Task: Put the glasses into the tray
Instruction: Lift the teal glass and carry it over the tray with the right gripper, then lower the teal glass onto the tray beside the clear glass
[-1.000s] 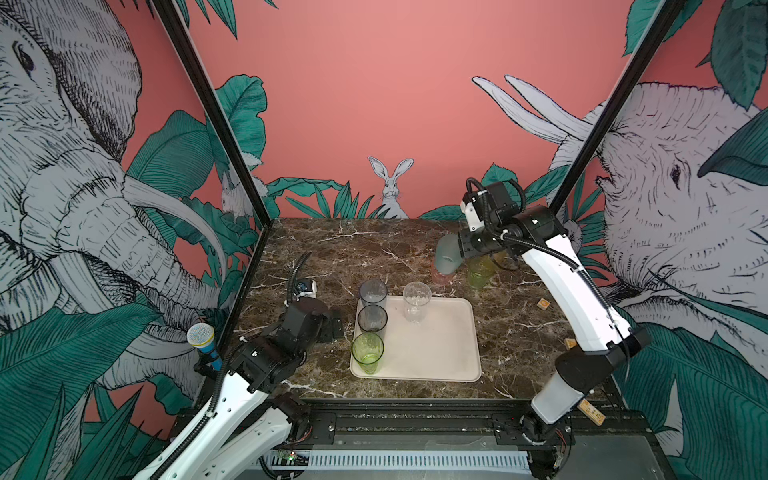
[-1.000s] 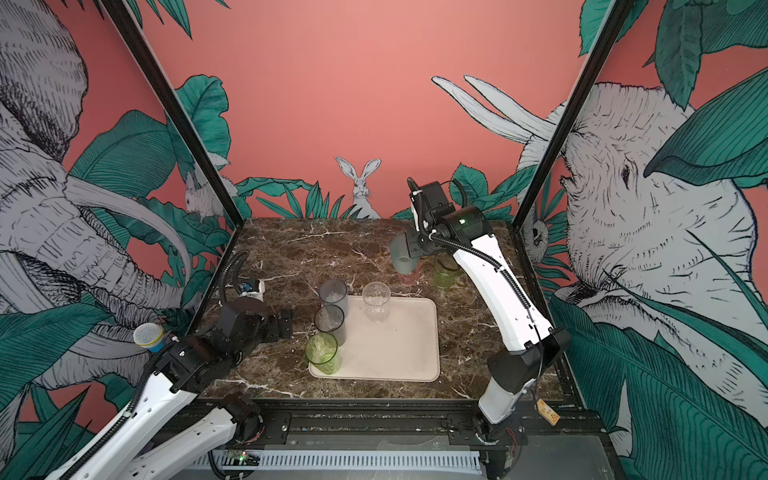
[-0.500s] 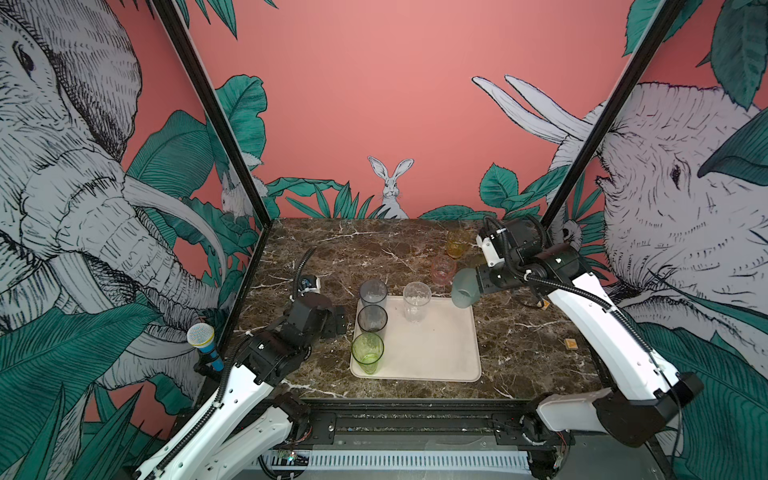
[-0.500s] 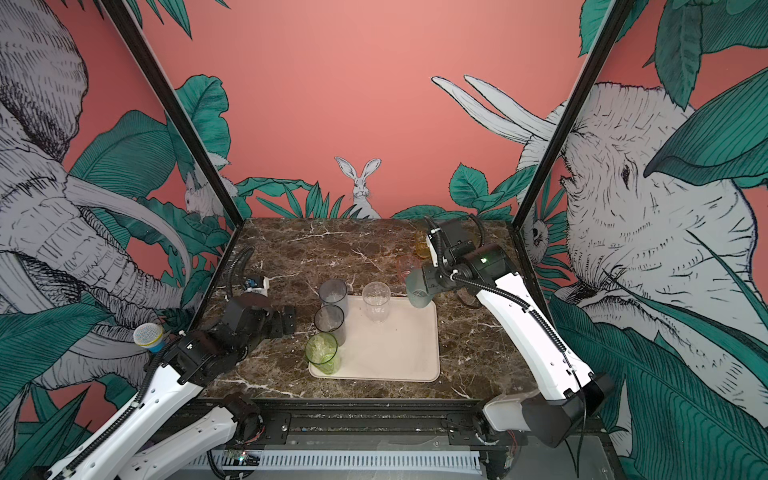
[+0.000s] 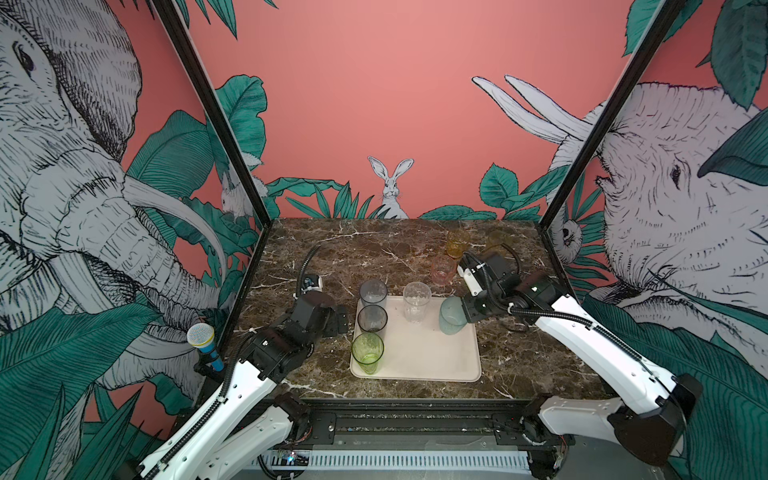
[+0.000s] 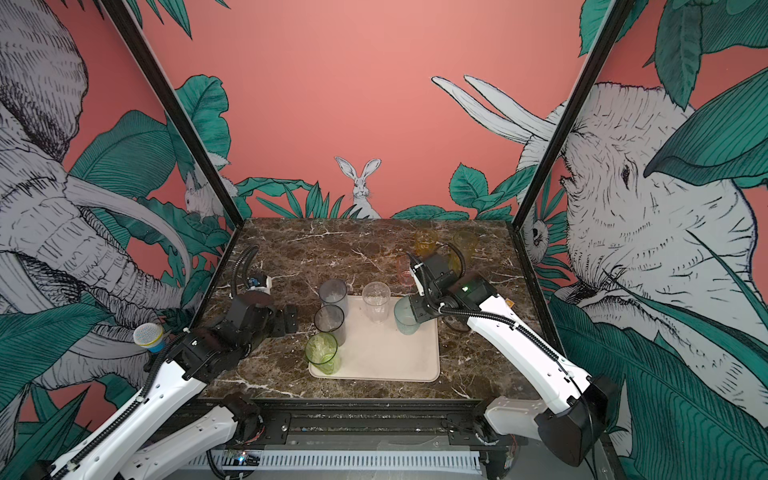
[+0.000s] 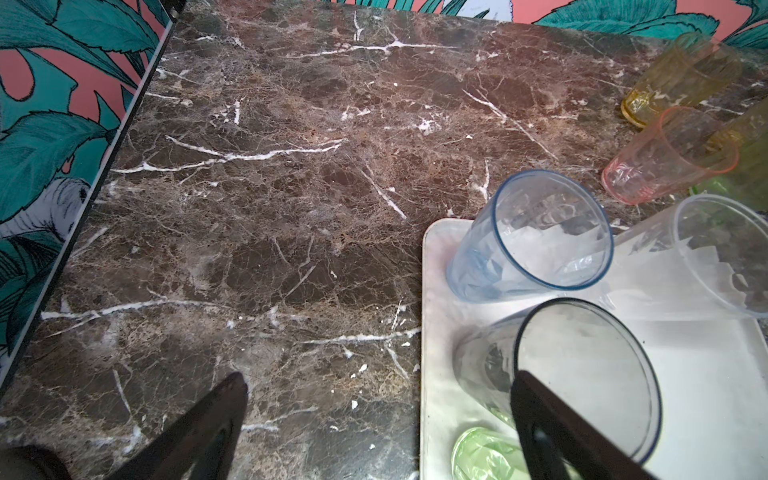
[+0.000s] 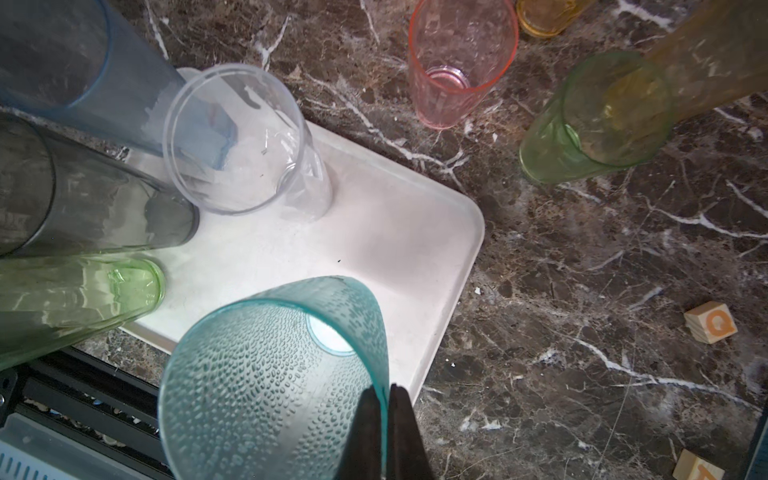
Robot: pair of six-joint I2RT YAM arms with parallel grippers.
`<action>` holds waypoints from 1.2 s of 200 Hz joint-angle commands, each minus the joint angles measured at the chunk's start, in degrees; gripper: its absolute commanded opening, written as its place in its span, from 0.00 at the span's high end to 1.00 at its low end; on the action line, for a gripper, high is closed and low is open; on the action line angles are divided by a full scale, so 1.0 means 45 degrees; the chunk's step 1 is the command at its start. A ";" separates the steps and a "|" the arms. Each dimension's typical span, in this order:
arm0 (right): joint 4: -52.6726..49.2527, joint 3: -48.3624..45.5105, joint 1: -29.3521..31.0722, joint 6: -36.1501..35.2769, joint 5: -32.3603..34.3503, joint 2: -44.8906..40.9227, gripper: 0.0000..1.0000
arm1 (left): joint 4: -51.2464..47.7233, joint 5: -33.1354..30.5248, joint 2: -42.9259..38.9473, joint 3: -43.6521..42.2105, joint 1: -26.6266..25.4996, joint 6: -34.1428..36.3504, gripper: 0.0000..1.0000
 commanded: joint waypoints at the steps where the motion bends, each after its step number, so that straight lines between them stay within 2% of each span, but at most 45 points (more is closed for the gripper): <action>1: 0.1044 -0.0262 0.0444 0.0377 -0.0111 -0.0213 1.00 | 0.0198 -0.0078 -0.0009 0.0367 0.0088 -0.0038 0.01; 107: 0.3851 -0.3161 0.1666 0.1209 -0.0959 -0.0829 1.00 | 0.0097 -0.0254 -0.0060 0.0237 0.0087 -0.0042 0.00; 240: 0.4588 -0.2753 0.2906 0.1428 -0.0305 0.1053 1.00 | -0.0101 -0.0425 -0.0161 0.0190 0.0087 -0.0038 0.01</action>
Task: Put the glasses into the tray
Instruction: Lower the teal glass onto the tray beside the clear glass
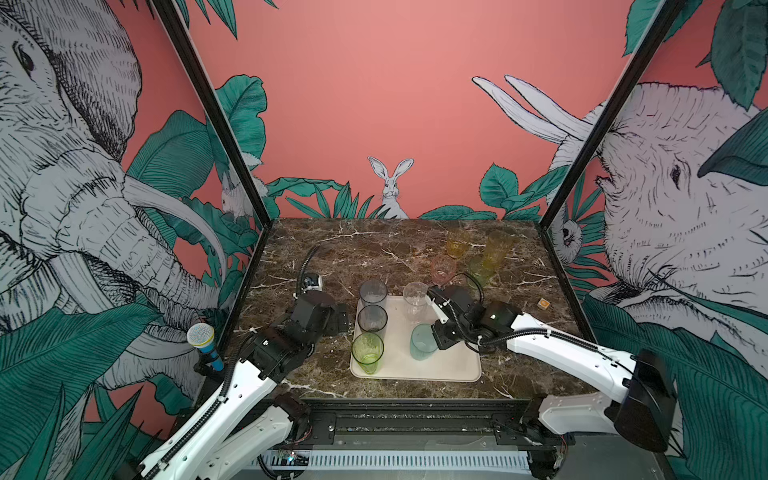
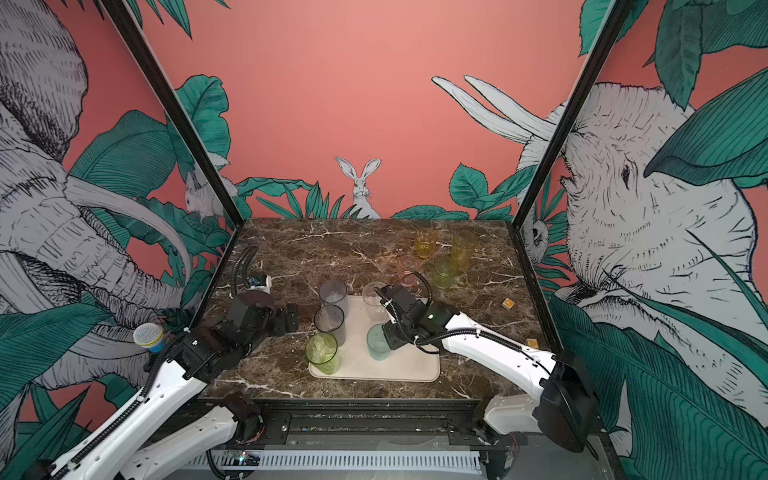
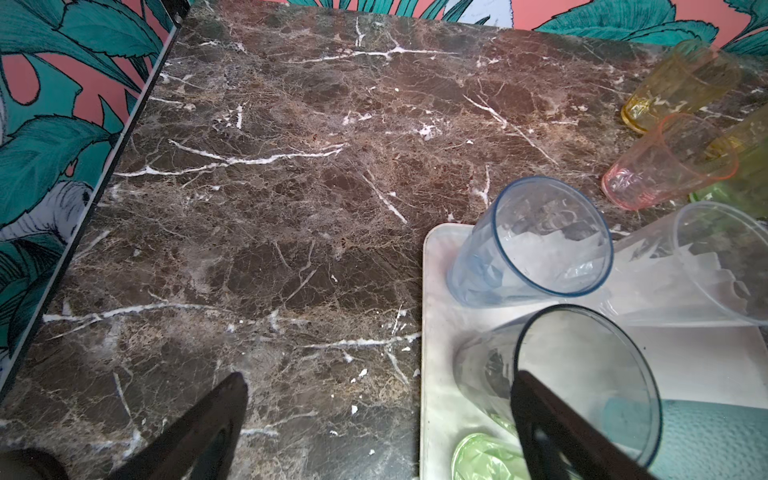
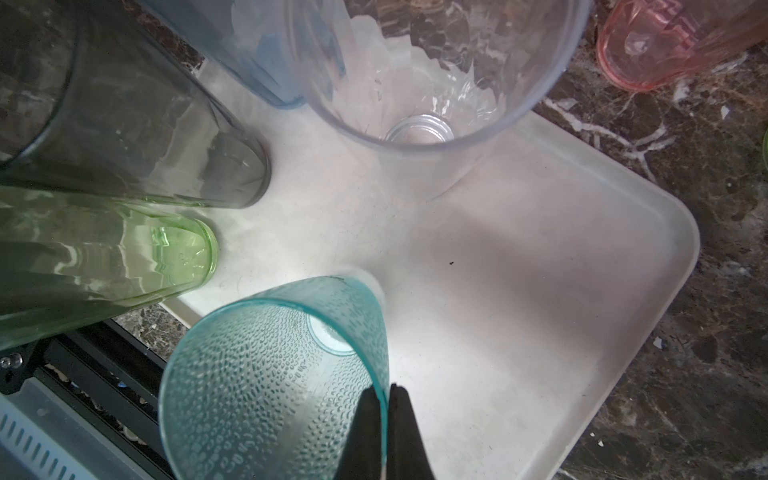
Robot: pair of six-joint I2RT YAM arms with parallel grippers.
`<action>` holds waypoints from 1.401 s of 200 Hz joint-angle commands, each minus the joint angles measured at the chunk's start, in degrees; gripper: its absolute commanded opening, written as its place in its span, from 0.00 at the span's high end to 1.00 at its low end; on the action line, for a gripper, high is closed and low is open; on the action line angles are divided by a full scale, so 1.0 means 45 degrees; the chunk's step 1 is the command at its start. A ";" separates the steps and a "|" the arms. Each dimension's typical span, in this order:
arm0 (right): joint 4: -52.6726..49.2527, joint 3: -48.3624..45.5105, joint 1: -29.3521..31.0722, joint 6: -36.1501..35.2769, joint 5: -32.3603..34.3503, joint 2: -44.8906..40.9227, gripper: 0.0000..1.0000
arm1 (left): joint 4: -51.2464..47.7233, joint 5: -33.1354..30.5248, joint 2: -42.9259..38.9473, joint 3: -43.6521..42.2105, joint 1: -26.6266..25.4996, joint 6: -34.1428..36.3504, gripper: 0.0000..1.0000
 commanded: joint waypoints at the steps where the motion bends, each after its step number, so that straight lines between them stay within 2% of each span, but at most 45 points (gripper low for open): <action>1: 0.0385 0.0515 0.0181 0.0144 0.0304 0.0157 1.00 | -0.0187 -0.0306 -0.0163 0.0195 0.0087 -0.0038 0.01; 138: 0.0584 0.1075 0.0283 0.0611 0.0850 0.1112 1.00 | -0.0572 -0.0510 -0.0644 0.0122 0.0089 -0.0038 0.00; 280: 0.1084 0.1113 0.0267 0.0680 0.0774 0.1537 1.00 | -0.0552 -0.0465 -0.0592 0.0088 0.0087 -0.0078 0.01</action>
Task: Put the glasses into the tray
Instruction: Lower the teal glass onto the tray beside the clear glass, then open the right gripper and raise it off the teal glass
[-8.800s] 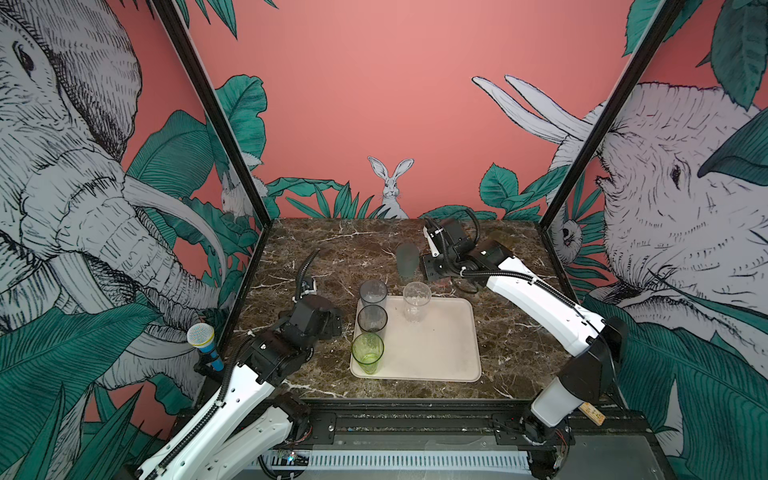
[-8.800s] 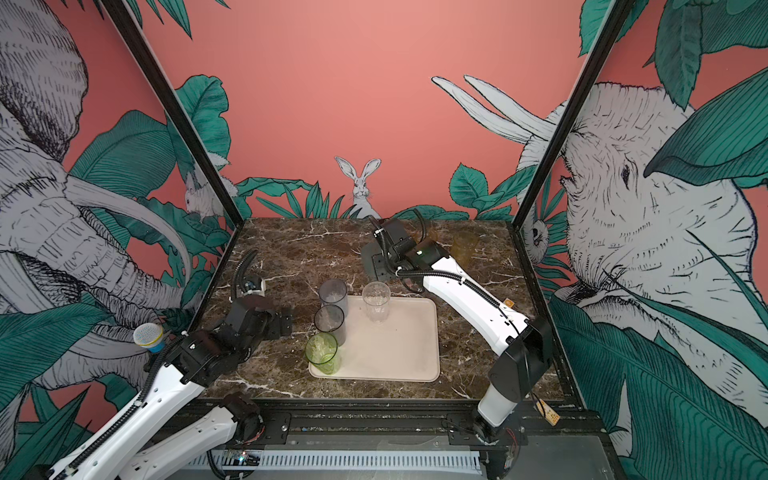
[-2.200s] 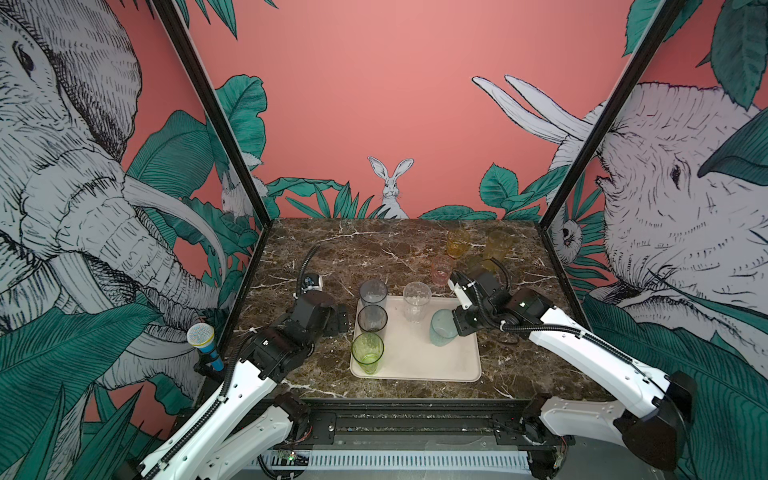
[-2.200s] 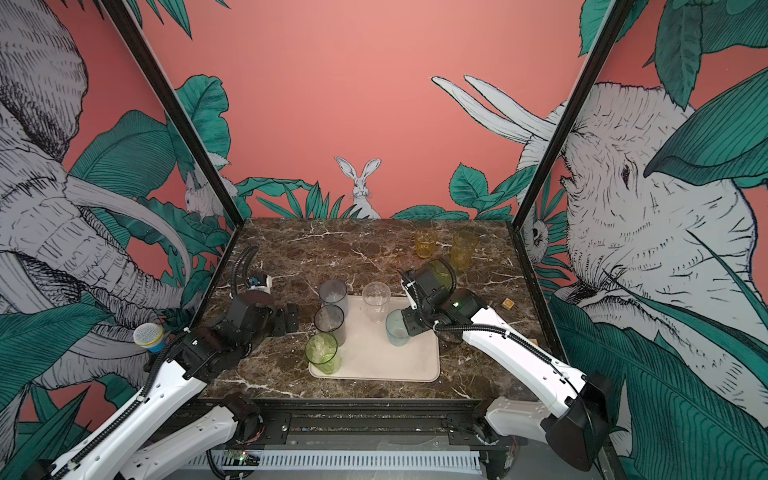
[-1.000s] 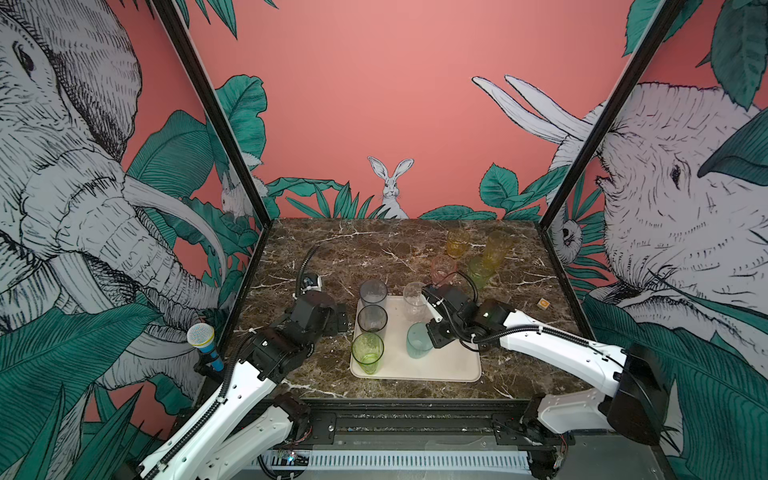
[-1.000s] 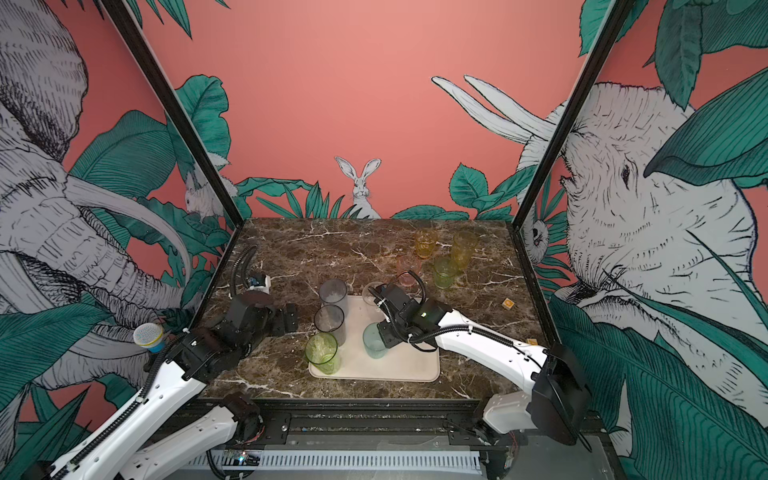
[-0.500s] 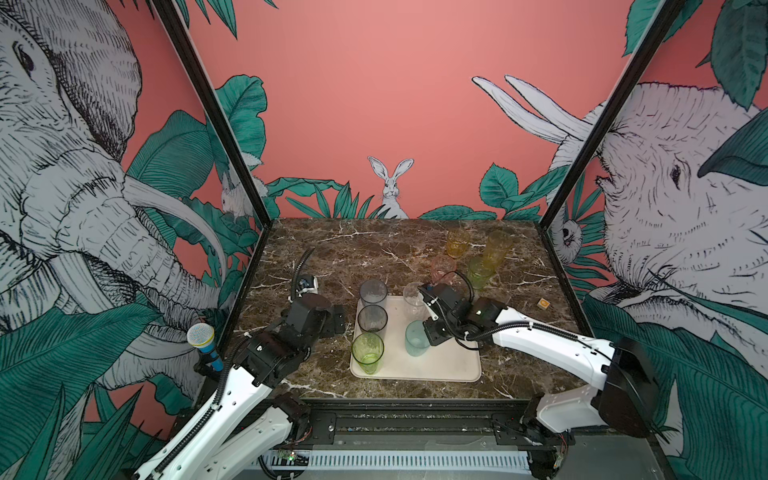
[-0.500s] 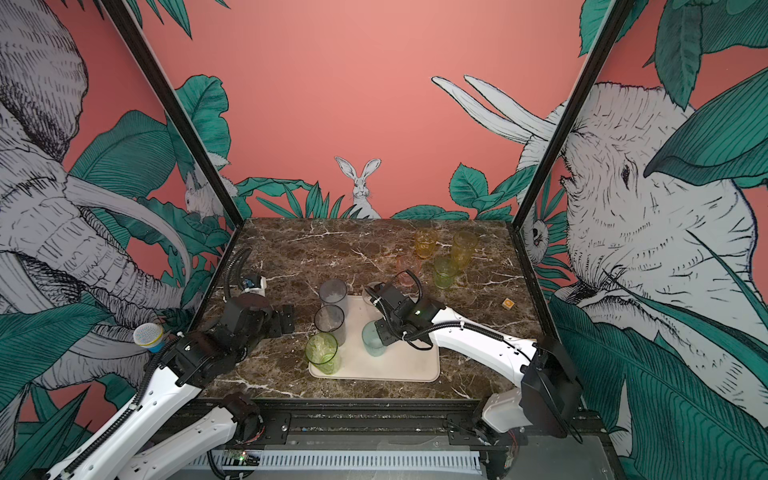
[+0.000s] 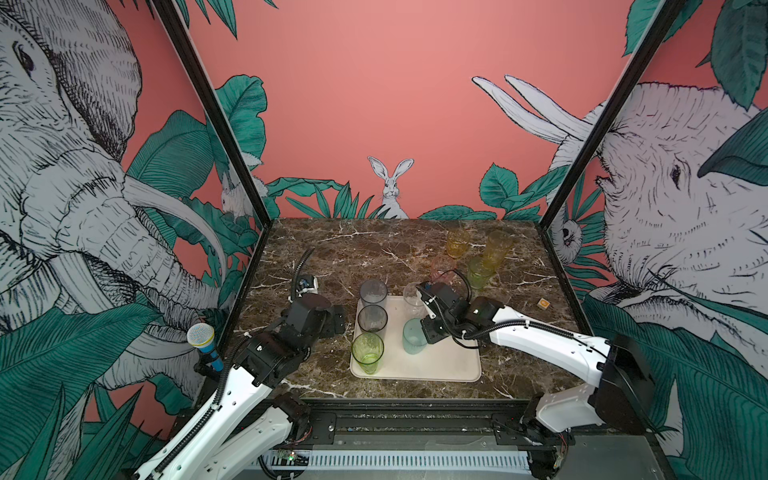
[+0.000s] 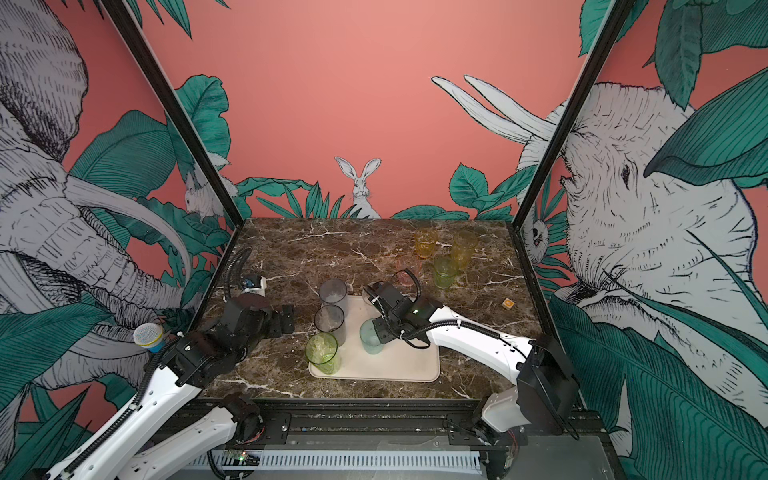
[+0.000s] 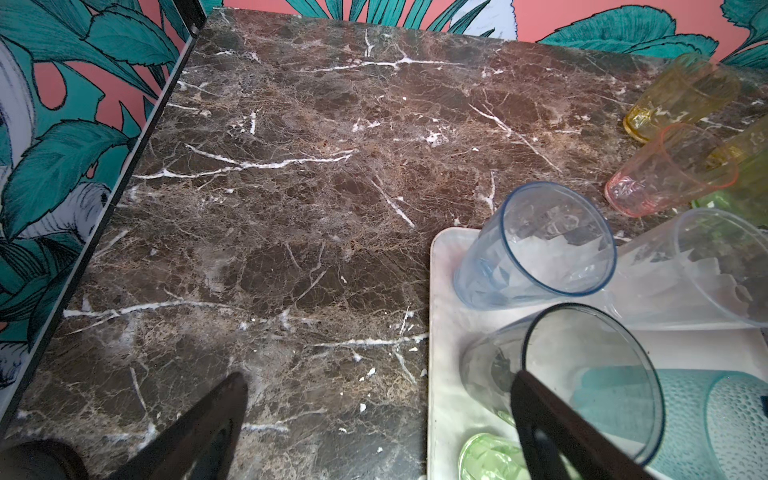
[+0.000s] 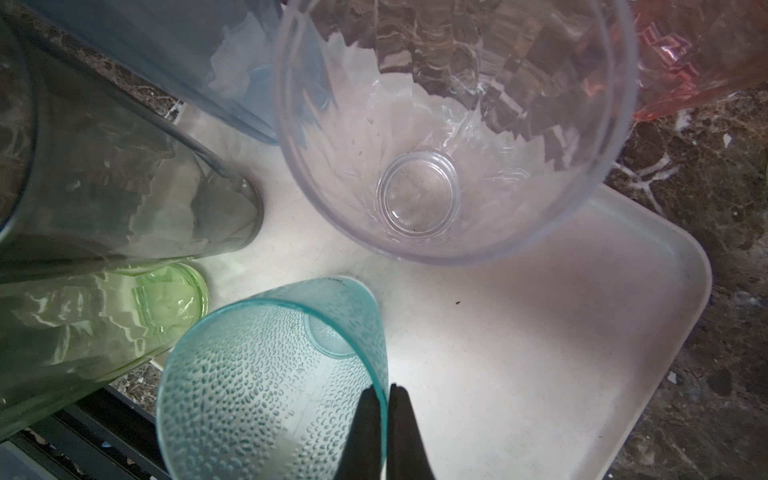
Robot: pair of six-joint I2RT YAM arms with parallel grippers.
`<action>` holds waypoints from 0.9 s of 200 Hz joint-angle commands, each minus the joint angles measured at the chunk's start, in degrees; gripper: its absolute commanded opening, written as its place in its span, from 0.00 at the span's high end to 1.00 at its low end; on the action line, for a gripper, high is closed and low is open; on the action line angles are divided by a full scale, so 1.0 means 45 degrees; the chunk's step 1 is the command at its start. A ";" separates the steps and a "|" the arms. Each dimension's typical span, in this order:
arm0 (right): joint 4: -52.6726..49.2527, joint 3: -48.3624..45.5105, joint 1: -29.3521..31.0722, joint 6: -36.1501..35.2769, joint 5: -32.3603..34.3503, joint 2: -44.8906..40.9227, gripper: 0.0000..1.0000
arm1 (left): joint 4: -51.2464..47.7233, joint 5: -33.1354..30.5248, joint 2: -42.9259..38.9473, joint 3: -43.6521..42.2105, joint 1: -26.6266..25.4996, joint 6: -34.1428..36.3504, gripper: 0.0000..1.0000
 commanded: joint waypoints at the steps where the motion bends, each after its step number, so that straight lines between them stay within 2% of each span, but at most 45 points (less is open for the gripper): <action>1: 0.0340 0.0342 0.0078 0.0161 0.0099 0.0099 1.00 | -0.0211 -0.0188 -0.0064 0.0086 0.0087 -0.0077 0.01; 35: 0.0296 0.0375 0.0068 0.0185 0.0171 0.0210 1.00 | -0.0185 -0.0166 0.0009 0.0153 0.0089 -0.0035 0.01; 81: 0.0258 0.0415 0.0059 0.0185 0.0150 0.0192 0.83 | -0.0110 -0.0125 0.0037 0.0091 0.0080 -0.0048 0.01; 180: -0.0736 0.1306 0.0059 0.0039 -0.0013 -0.0355 0.70 | -0.0031 -0.0157 0.0139 0.0075 0.0087 -0.0022 0.01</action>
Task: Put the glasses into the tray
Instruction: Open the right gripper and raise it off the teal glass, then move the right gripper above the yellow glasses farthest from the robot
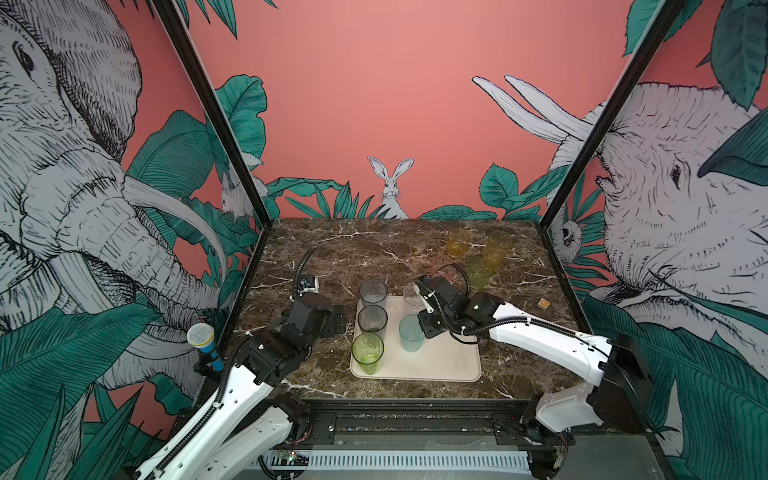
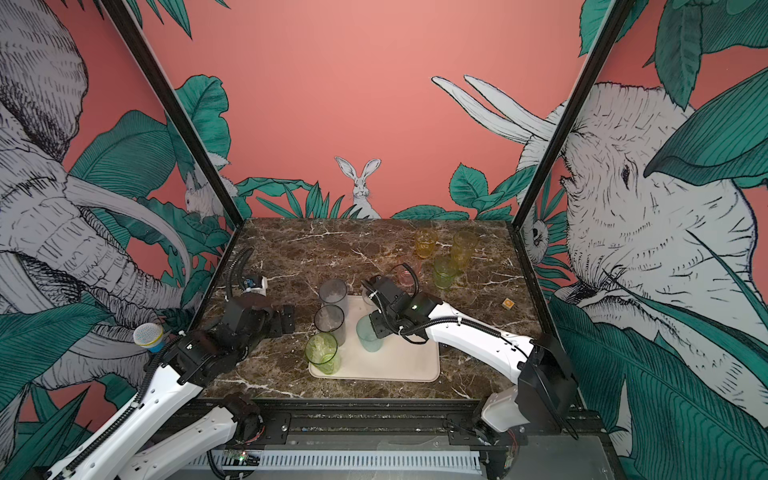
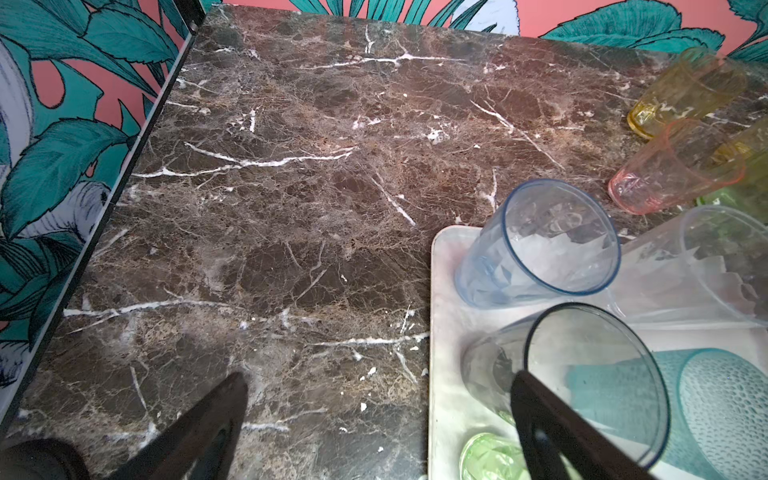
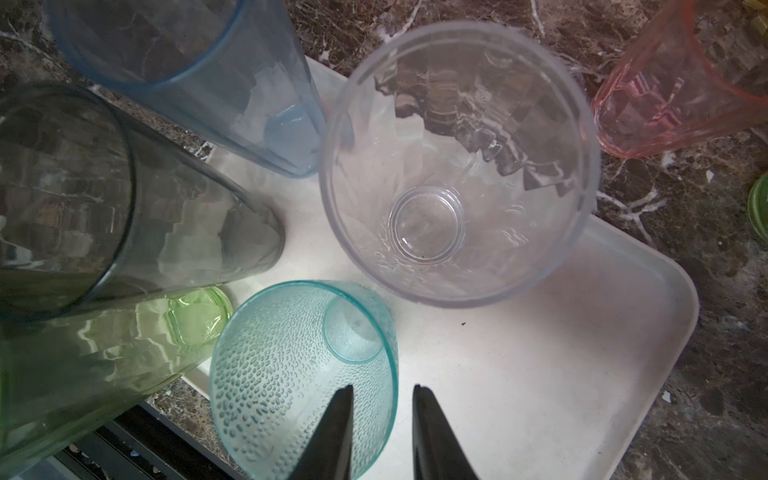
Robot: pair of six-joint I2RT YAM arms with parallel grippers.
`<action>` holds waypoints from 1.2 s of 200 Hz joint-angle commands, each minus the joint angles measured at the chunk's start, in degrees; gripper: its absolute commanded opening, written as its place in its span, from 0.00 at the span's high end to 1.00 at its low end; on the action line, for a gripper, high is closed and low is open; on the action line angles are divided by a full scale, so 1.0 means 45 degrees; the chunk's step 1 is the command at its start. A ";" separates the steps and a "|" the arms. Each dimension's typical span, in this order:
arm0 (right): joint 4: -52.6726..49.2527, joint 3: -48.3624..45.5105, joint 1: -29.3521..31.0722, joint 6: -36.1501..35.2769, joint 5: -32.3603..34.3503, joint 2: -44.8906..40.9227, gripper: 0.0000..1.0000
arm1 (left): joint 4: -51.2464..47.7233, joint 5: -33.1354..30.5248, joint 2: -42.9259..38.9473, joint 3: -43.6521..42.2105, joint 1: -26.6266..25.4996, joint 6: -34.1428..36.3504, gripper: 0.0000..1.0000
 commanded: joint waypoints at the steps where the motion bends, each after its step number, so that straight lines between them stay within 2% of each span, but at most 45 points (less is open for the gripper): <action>1: -0.0509 0.0431 0.0064 -0.0044 0.0004 -0.0486 0.70 | -0.0033 -0.0158 0.0001 0.0069 0.0087 -0.0020 0.01; 47: -0.0834 0.1009 0.0058 -0.0518 0.0177 -0.1105 0.65 | 0.0025 -0.0173 0.0033 0.0122 0.0087 0.0000 0.00; 97: -0.1366 0.2240 -0.0096 -0.1429 0.2221 -0.1167 0.58 | 0.0183 -0.0193 0.0302 0.0327 0.0089 0.0156 0.01; 130: -0.1226 0.3469 -0.0786 -0.1975 0.2642 -0.0991 0.55 | 0.0268 -0.0193 0.0547 0.0553 0.0087 0.0235 0.01; 167: -0.1150 0.4104 -0.2515 -0.2082 0.2710 -0.0949 0.50 | 0.0467 -0.0290 0.0550 0.0644 0.0087 0.0364 0.01; 202: -0.1503 0.4751 -0.4516 -0.2134 0.3709 -0.0534 0.45 | 0.0641 -0.0388 0.0552 0.0668 0.0087 0.0505 0.01; 240: -0.1032 0.5139 -0.6516 -0.2026 0.3297 0.0012 0.42 | 0.0788 -0.0366 0.0698 0.0612 0.0087 0.0542 0.00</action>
